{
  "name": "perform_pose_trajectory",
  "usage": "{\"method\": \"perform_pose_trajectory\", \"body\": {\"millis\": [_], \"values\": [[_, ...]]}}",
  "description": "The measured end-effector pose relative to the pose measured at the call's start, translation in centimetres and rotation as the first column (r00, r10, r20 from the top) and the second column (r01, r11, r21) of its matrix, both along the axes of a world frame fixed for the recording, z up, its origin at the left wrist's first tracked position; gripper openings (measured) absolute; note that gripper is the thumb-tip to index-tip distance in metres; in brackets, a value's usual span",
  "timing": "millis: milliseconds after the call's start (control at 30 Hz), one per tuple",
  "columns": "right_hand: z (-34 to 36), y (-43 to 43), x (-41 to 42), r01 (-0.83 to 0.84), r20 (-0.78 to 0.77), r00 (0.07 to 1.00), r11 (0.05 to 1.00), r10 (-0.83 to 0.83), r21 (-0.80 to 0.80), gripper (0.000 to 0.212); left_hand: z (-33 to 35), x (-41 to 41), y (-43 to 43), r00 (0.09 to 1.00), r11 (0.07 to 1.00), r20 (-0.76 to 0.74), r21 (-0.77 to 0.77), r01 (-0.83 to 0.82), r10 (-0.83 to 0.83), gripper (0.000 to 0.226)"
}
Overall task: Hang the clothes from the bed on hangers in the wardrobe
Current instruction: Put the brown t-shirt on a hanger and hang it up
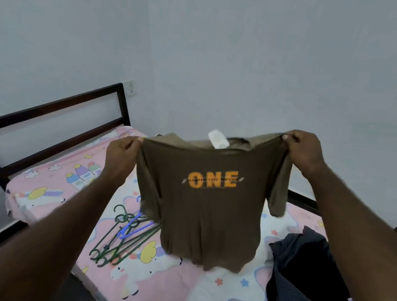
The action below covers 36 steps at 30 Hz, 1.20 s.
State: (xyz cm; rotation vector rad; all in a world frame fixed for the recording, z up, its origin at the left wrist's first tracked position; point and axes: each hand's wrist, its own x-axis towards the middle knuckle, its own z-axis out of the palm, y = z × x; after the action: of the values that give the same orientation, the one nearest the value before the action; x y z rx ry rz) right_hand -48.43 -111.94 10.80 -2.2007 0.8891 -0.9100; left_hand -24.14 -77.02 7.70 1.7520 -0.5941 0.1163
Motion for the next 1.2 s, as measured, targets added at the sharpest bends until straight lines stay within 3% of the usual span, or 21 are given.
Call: {"method": "perform_pose_trajectory", "body": {"millis": [100,167,267,333,400,433,500,533,567,633,700,767,833,867,900,933,1000,1033,1100,1133,1200], "values": [[0.1,0.7,0.8,0.045,0.112,0.993,0.999,-0.046,0.013,0.02,1.6,0.0,-0.2,0.998,0.99,-0.029,-0.13,-0.055,0.051,0.021],[-1.1,1.8,0.5,0.055,0.078,0.995,0.998,-0.055,-0.01,0.019,1.5,-0.3,0.0,0.997,0.992,0.03,-0.102,-0.074,0.077,0.016],[-4.5,4.0,-1.5,0.089,-0.016,0.996,0.995,-0.089,-0.041,0.016,-1.6,-1.1,2.1,0.973,0.977,0.226,0.195,-0.091,0.045,0.016],[-7.5,6.5,-4.0,0.113,-0.156,0.98,0.99,-0.124,-0.08,0.016,-5.1,-1.9,5.0,0.962,0.909,0.247,0.416,0.0,-0.113,0.026],[-11.2,9.8,-7.2,0.009,-0.401,0.915,0.996,-0.045,-0.091,0.028,-8.7,-2.7,8.5,0.933,0.735,0.16,0.663,0.139,-0.321,0.053],[-13.0,11.9,-8.9,-0.096,-0.549,0.834,0.994,0.053,-0.05,0.037,-10.6,-3.2,10.1,0.912,0.577,0.083,0.797,0.181,-0.401,0.065],[-16.8,16.2,-11.4,-0.318,-0.805,0.559,0.948,0.198,0.013,0.055,-14.2,-4.2,13.0,0.851,0.15,-0.062,0.975,0.163,-0.521,0.065],[-18.4,18.2,-12.3,-0.4,-0.883,0.417,0.916,0.214,0.033,0.059,-16.0,-4.8,14.3,0.828,-0.007,-0.114,0.991,0.132,-0.549,0.054],[-19.8,20.2,-12.9,-0.445,-0.925,0.312,0.893,0.218,0.061,0.058,-17.6,-5.4,15.7,0.824,-0.086,-0.155,0.988,0.129,-0.546,0.043],[-21.9,22.7,-13.4,-0.405,-0.962,0.202,0.91,0.187,0.091,0.037,-19.9,-6.1,17.6,0.865,-0.117,-0.192,0.981,0.154,-0.464,0.034],[-22.8,24.2,-13.1,-0.332,-0.968,0.165,0.935,0.19,0.127,0.017,-21.2,-5.5,18.9,0.902,-0.069,-0.225,0.974,0.214,-0.368,0.033],[-22.6,25.2,-12.0,-0.313,-0.975,0.134,0.941,0.179,0.13,0.01,-21.4,-4.7,19.4,0.911,-0.054,-0.257,0.966,0.253,-0.322,0.028],[-22.1,25.1,-10.7,-0.249,-0.968,0.171,0.959,0.183,0.137,0.024,-20.4,-4.0,18.8,0.918,0.021,-0.254,0.962,0.273,-0.304,0.024],[-21.2,25.0,-9.9,-0.18,-0.952,0.227,0.97,0.204,0.165,0.029,-19.4,-3.7,18.1,0.932,0.138,-0.255,0.945,0.297,-0.259,0.023],[-20.0,24.8,-9.1,-0.1,-0.916,0.339,0.977,0.214,0.191,0.03,-18.2,-3.2,17.4,0.943,0.315,-0.283,0.892,0.325,-0.172,0.023],[-18.6,24.8,-8.3,0.026,-0.835,0.508,0.965,0.213,0.262,0.028,-16.7,-2.7,16.5,0.937,0.499,-0.339,0.799,0.334,-0.085,0.024],[-15.4,24.8,-6.8,0.22,-0.493,0.867,0.831,0.073,0.511,0.023,-13.0,-1.7,14.8,0.884,0.789,-0.465,0.528,0.313,-0.04,0.023],[-13.7,24.7,-6.2,0.232,-0.273,0.96,0.734,-0.066,0.638,0.026,-11.0,-1.3,14.0,0.843,0.883,-0.532,0.358,0.303,-0.074,0.02],[-10.3,24.9,-5.2,0.098,0.106,0.949,0.597,-0.298,0.797,0.031,-6.8,-0.9,13.0,0.741,0.972,-0.642,-0.03,0.232,-0.196,0.026],[-8.9,25.1,-4.8,0.021,0.239,0.899,0.579,-0.368,0.815,0.033,-4.8,-0.8,12.8,0.709,0.966,-0.657,-0.19,0.174,-0.257,0.027],[-6.4,26.0,-4.2,-0.062,0.399,0.782,0.576,-0.479,0.815,0.033,-2.0,-0.8,12.7,0.682,0.924,-0.647,-0.365,0.115,-0.341,0.026]]}}
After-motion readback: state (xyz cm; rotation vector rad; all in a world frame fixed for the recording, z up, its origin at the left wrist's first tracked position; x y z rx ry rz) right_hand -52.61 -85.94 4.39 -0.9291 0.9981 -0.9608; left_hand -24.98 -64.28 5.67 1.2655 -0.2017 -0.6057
